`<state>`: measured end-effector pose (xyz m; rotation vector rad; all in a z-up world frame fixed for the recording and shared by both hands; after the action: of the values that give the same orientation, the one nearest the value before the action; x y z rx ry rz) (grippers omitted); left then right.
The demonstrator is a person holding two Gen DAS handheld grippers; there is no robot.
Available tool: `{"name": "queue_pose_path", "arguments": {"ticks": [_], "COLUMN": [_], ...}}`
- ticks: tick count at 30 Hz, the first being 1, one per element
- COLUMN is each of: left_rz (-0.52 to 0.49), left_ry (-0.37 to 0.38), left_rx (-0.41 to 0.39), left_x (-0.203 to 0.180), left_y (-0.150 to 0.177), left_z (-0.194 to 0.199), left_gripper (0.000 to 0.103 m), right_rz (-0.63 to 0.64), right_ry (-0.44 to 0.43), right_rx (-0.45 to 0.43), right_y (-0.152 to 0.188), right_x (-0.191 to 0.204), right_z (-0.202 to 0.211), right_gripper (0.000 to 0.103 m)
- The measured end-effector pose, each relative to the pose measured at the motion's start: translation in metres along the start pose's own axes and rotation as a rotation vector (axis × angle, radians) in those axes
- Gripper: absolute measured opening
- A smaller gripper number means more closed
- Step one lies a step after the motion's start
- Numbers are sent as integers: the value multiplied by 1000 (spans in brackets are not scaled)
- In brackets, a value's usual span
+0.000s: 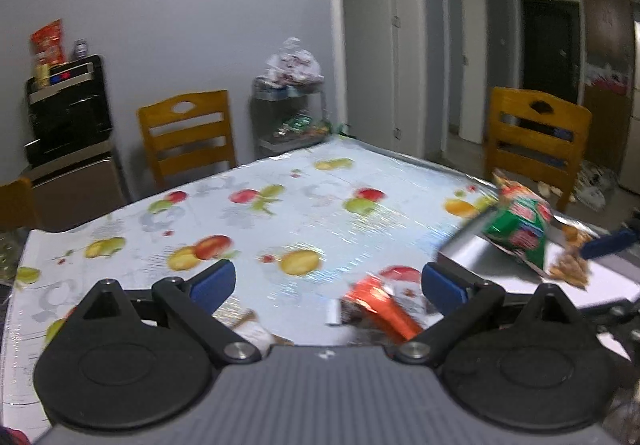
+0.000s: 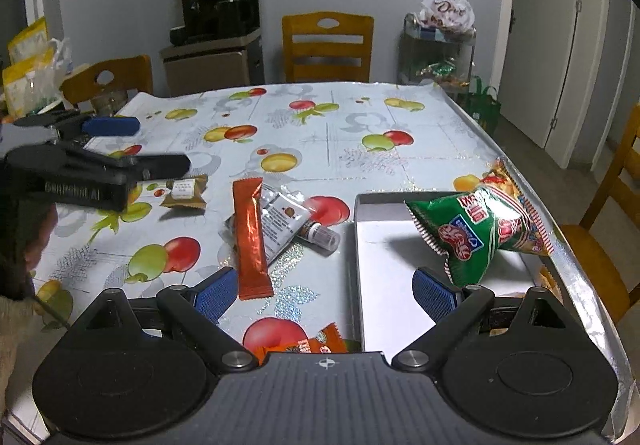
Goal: Organize snacks
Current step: 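Move both tools back over the remaining snacks on the tablecloth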
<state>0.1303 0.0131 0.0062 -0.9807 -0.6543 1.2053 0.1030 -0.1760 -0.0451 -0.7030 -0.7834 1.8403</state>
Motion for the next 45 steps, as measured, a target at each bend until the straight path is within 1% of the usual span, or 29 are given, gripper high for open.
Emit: {"name": "queue_pose_path", "arguments": {"ticks": [4,7,9,16,19,21,26,30,35,40,45], "left_rz": [67,96,96,82,116,152,167,181,189,181,225], "left_ry": [-33,-48,-64,-109,-127,-161,-228,-236,-257,-265,-252], "left_rx": [-17,-6,6,65,76,73,104,127,139,172,176], "left_x": [30,45,51,67,70,73,78,82,83,82,88], "left_y": [-6,-1,6,36,48,53,65,71,78,87,90], "left_z": [-3,-11,-18,-47,-63,-76,-103,-114,-122,-129,-129], "left_gripper": [101,101,101,101,101,101,101,101,101,101,101], "right_rz": [20,37,47,78,82,89,81,75,97,86,92], "right_ry": [-1,-8,-12,-32,-39,-39,-55,-62,-55,-74,-82], "right_rx": [-9,-13,-17,8,16,18,25,26,-8,-12,-19], "right_y": [-3,-4,-5,-2,-3,-5,-7,-8,-14,-16,-16], "right_x": [6,10,13,27,33,38,47,50,55,58,63], "right_z": [-3,-7,-10,-30,-42,-51,-70,-82,-90,-101,-107], "right_gripper": [96,96,96,96,96,96,94,88,81,67,60]}}
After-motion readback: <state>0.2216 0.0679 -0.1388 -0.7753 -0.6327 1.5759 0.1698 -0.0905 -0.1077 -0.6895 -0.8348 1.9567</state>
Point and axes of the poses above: each gripper's, at about its wrist camera, not at the fingertips, and z roughly against the way its jaws point, x to its left, y to its underside, the point moved 9 cm from there along -z, roughly the way its jaws point, and after that the axes turned 8 degrees about z, right-handed, at the moved point
